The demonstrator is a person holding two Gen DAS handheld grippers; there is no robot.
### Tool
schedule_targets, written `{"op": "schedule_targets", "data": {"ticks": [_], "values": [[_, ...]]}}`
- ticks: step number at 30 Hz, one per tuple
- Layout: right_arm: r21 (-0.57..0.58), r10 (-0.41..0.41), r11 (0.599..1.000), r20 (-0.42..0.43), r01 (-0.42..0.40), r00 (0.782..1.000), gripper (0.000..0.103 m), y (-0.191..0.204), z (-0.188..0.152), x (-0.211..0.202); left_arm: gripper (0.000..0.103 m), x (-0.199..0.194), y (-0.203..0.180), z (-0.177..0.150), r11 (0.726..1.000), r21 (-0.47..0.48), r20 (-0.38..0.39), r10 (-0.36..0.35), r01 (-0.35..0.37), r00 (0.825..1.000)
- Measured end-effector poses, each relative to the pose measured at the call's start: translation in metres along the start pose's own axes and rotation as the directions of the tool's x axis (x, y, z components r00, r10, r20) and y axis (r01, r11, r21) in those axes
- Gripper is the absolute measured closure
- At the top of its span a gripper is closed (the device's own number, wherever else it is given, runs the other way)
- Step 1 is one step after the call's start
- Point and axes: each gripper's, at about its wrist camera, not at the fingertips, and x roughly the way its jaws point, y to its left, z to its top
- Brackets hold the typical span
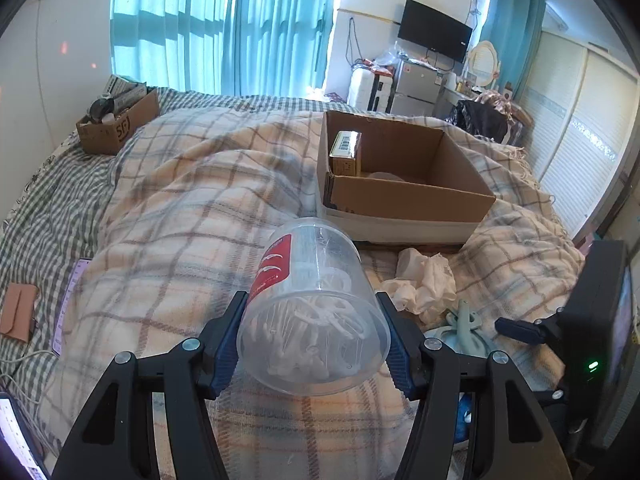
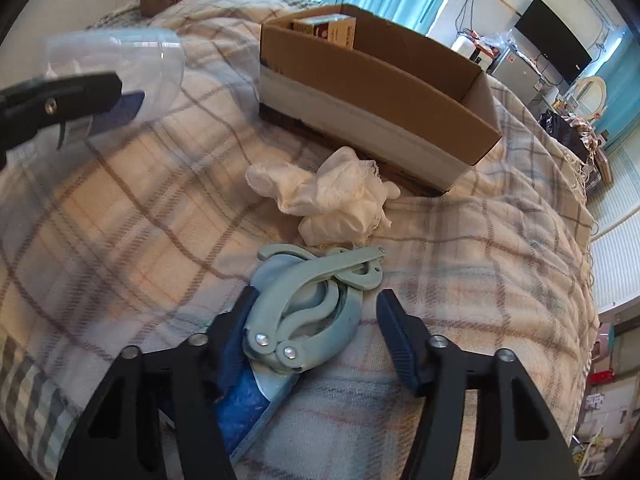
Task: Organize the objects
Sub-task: 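Grasp the clear cotton-swab jar with the left gripper and lift it, then place the swab jar in the box left while right drops the green clip in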
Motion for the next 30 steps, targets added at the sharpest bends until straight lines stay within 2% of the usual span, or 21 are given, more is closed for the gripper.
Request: {"op": "schedule_targets", "data": {"ticks": [1, 3, 6, 13, 17, 23, 30], "values": [[0.009, 0.002, 1.000, 0.016, -0.002, 1.000, 0.055, -0.002, 0.000, -0.004, 0.040, 0.000, 0.000, 0.000, 1.000, 0.000, -0.001, -0.002, 0.002, 1.000], [0.029, 0.005, 1.000, 0.049, -0.007, 0.999, 0.075, -0.008, 0.000, -0.013, 0.040, 0.001, 0.000, -0.001, 1.000, -0.004, -0.007, -0.008, 0.008, 1.000], [0.050, -0.017, 0.999, 0.097, 0.012, 0.995, 0.091, -0.017, 0.002, -0.024, 0.040, 0.000, 0.000, -0.001, 1.000, -0.003, -0.008, -0.012, 0.012, 1.000], [0.091, -0.050, 0.995, 0.234, 0.029, 0.971, 0.094, -0.041, 0.013, -0.059, 0.040, -0.011, -0.002, 0.007, 1.000, -0.002, 0.011, -0.020, 0.020, 1.000], [0.092, -0.041, 0.996, 0.282, 0.016, 0.959, 0.094, -0.053, 0.026, -0.078, 0.040, -0.014, -0.009, 0.022, 0.999, 0.005, 0.022, -0.033, 0.033, 0.999], [0.104, -0.035, 0.995, 0.367, -0.004, 0.930, 0.094, -0.080, 0.059, -0.108, 0.040, -0.012, -0.025, 0.064, 0.997, 0.044, 0.061, -0.060, 0.057, 0.996], [0.110, -0.028, 0.994, 0.449, -0.024, 0.893, 0.094, -0.111, 0.118, -0.126, 0.040, 0.007, -0.046, 0.125, 0.994, 0.073, 0.101, -0.082, 0.075, 0.992]]}}
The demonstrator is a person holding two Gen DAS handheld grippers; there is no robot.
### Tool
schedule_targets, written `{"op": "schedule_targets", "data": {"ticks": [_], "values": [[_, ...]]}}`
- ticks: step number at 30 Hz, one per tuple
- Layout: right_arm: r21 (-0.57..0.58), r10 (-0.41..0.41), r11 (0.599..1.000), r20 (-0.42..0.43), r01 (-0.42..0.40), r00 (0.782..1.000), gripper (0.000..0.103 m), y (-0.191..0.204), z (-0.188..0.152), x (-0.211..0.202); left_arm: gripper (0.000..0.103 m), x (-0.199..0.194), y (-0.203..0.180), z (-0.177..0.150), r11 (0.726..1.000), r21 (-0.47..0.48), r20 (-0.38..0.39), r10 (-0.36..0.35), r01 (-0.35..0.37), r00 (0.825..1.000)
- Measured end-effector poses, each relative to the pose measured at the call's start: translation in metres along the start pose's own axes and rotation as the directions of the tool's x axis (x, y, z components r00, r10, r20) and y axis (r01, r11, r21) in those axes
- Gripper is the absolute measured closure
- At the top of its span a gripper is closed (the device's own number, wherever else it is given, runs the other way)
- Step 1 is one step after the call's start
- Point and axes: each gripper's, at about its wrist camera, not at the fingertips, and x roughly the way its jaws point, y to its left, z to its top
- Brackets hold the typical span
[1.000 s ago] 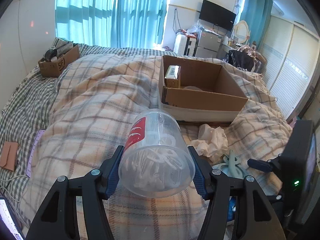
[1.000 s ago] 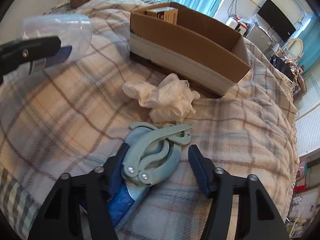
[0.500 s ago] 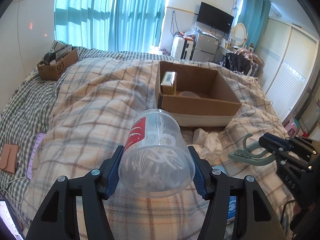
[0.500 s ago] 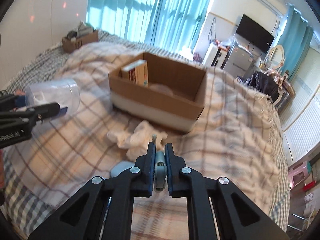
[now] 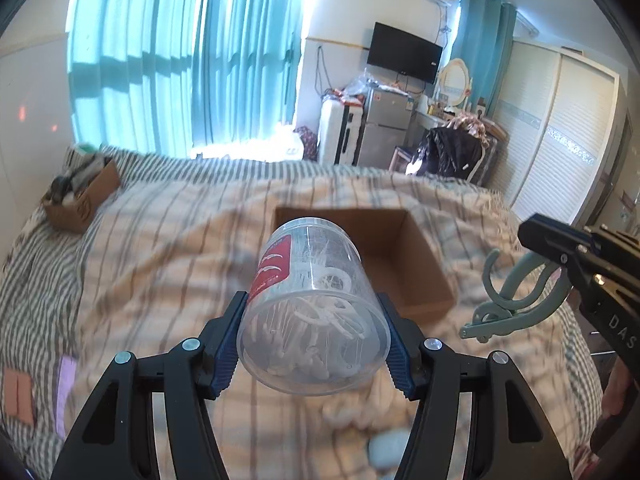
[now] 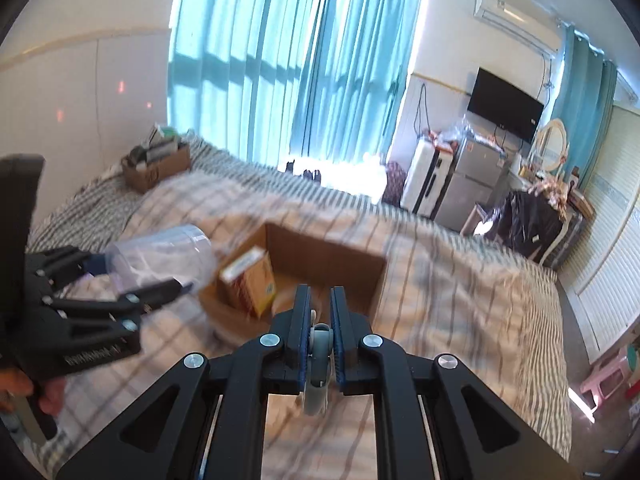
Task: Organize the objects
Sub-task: 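Place the swab jar in the box left while right drops the green clip in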
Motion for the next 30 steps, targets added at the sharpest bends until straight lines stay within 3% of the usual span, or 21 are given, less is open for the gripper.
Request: {"op": "schedule_targets", "data": {"ticks": [6, 11, 20, 26, 28, 30], "values": [[0.015, 0.005, 1.000, 0.028, -0.005, 1.000, 0.094, -0.020, 0.039, 0.035, 0.040, 0.045, -0.005, 0.040, 1.000, 0.014, 0.013, 0.004, -0.004, 1.000], [0.043, 0.012, 0.999, -0.005, -0.012, 1.000, 0.094, -0.037, 0.056, 0.088, 0.040, 0.093, -0.003, 0.054, 1.000, 0.023, -0.006, 0.002, -0.002, 1.000], [0.087, 0.064, 0.995, -0.115, -0.055, 0.991, 0.094, -0.050, 0.023, 0.177, 0.040, 0.172, -0.010, 0.034, 0.996, 0.076, -0.111, -0.033, 0.041, 0.993], [0.125, 0.067, 0.991, -0.128, -0.051, 0.989, 0.094, -0.060, 0.010, 0.191, 0.038, 0.179, -0.014, 0.031, 0.995, 0.094, -0.109, -0.027, 0.038, 0.994], [0.136, 0.049, 0.990, -0.118, -0.033, 0.992, 0.085, -0.065, 0.012, 0.183, 0.022, 0.174, -0.013, 0.033, 0.995, 0.087, -0.110, -0.030, 0.040, 0.993], [0.148, 0.018, 0.989, -0.102, -0.002, 0.995, 0.048, -0.068, 0.016, 0.172, 0.014, 0.162, -0.013, 0.034, 0.997, 0.079, -0.095, -0.018, 0.026, 0.995]]}}
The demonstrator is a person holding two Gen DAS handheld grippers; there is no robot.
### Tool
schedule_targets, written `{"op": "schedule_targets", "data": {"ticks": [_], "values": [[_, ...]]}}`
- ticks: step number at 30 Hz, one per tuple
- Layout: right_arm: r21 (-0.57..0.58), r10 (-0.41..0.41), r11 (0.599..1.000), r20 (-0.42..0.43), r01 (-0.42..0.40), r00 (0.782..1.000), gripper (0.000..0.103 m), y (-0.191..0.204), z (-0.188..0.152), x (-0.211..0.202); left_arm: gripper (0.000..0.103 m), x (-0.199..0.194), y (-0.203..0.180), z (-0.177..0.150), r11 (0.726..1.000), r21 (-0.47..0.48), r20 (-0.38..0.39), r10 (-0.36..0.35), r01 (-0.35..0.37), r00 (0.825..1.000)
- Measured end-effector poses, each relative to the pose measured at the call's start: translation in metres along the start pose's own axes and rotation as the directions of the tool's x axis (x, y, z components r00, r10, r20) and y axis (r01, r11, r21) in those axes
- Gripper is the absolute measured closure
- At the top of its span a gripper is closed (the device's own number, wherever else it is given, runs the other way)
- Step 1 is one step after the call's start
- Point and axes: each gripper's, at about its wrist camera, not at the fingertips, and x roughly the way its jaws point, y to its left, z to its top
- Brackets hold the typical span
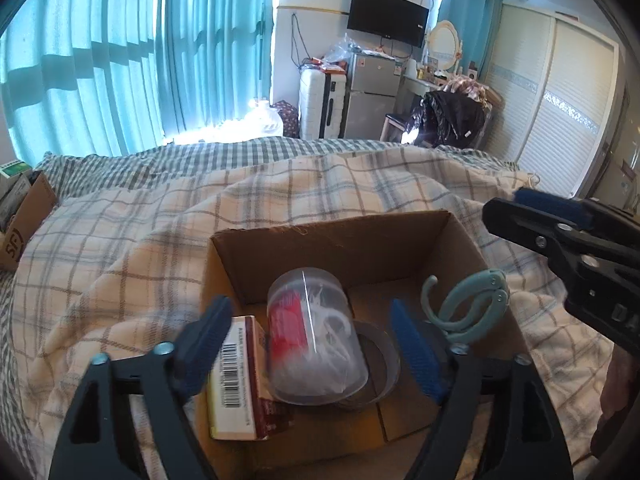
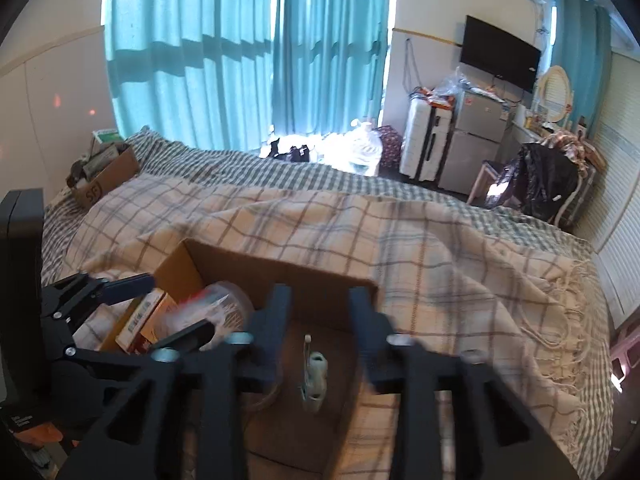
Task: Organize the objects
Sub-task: 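Place the swab jar in the box left while right drops the green clip in, then grasp the blue Vinda tissue pack with the right gripper and lift it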
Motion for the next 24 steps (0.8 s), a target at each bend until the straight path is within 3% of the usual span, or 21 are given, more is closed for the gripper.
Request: {"op": "schedule_targets", "data": {"ticks": [1, 4, 10, 14, 20, 24], "values": [[0.016, -0.011, 1.000, 0.025, 0.011, 1.000, 0.043, -0.002, 0.001, -0.011, 0.012, -0.006, 0.000, 0.000, 1.000, -0.002, 0.008, 0.009, -0.009, 1.000], [0.029, -0.007, 1.000, 0.065, 0.005, 0.998, 0.042, -0.006, 0.003, -0.047, 0.007, -0.026, 0.002, -0.002, 1.000, -0.018, 0.001, 0.022, -0.022, 1.000], [-0.006, -0.057, 0.998, 0.120, 0.058, 0.991, 0.030, 0.001, -0.001, -0.124, 0.007, -0.082, 0.015, -0.005, 0.996, -0.073, 0.000, 0.054, -0.054, 0.999], [-0.021, -0.088, 0.996, 0.147, 0.092, 0.985, 0.021, 0.010, -0.008, -0.173, 0.000, -0.129, 0.013, -0.007, 0.994, -0.085, 0.049, 0.073, -0.069, 0.996], [-0.057, -0.131, 0.988, 0.158, 0.142, 0.979, 0.021, 0.035, -0.020, -0.229, 0.000, -0.190, 0.005, -0.018, 0.994, -0.042, 0.120, 0.104, -0.100, 0.987], [-0.084, -0.119, 0.987, 0.163, 0.134, 0.979, 0.016, 0.055, -0.035, -0.255, 0.000, -0.214, 0.002, -0.038, 0.995, -0.024, 0.120, 0.098, -0.095, 0.988]]}}
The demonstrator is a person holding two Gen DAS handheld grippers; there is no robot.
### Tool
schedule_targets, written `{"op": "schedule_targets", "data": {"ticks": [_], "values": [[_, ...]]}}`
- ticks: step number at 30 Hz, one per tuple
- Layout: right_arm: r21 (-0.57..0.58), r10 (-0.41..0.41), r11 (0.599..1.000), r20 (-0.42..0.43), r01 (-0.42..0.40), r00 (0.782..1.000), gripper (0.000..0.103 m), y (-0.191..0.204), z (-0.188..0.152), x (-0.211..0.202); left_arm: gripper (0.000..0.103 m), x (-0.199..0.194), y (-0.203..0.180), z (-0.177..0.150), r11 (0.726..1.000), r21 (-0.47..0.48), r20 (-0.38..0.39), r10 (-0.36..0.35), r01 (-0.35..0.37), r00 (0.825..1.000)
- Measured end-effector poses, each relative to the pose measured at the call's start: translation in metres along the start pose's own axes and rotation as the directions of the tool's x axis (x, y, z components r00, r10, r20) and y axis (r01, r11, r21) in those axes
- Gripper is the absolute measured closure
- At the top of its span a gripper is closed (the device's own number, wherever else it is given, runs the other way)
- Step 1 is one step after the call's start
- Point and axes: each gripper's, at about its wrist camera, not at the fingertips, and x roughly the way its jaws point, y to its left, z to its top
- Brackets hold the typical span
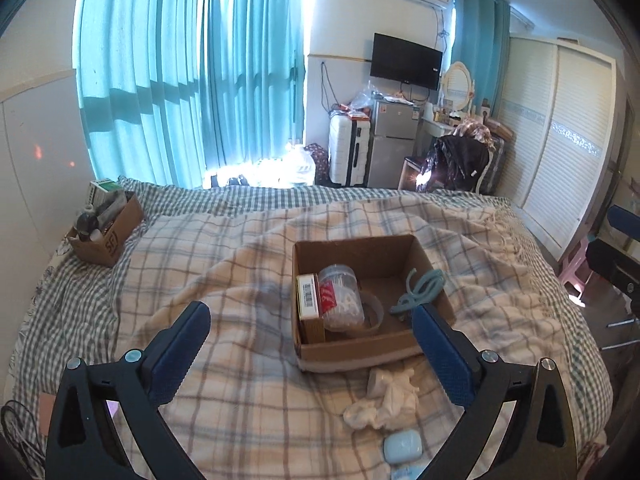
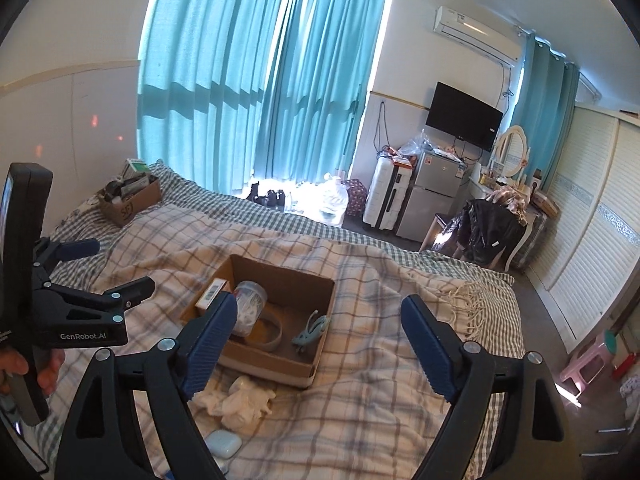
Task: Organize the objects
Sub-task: 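Grasp the blue Vinda tissue pack with the right gripper and lift it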
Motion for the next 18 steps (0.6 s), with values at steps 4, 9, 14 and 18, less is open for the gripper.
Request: {"op": "schedule_targets", "data": {"ticks": [4, 9, 14, 18], "values": [[-0.028, 0.025, 0.999, -0.029, -0.026, 0.999, 0.014, 0.020, -0.028, -0.012, 0.000, -0.008, 0.004, -0.033, 1.000, 0.013, -0.035, 0.017, -0.017, 0.999], [-0.031, 0.083, 0.996, -0.140, -0.089, 0.987, 0.014, 0.052, -0.087, 0.007, 0.000, -0.005, 0.012, -0.087, 0.998, -0.025, -0.085, 0.051, -0.053, 0.995], [-0.028, 0.159, 0.984, -0.287, -0.174, 0.945, 0.014, 0.089, -0.146, 0.041, 0.000, 0.009, 0.012, -0.137, 0.995, -0.044, -0.142, 0.084, -0.091, 0.986], [-0.052, 0.184, 0.974, -0.401, -0.222, 0.898, 0.014, 0.118, -0.184, 0.064, 0.000, 0.025, 0.021, -0.162, 0.990, -0.049, -0.203, 0.117, -0.129, 0.972]]}}
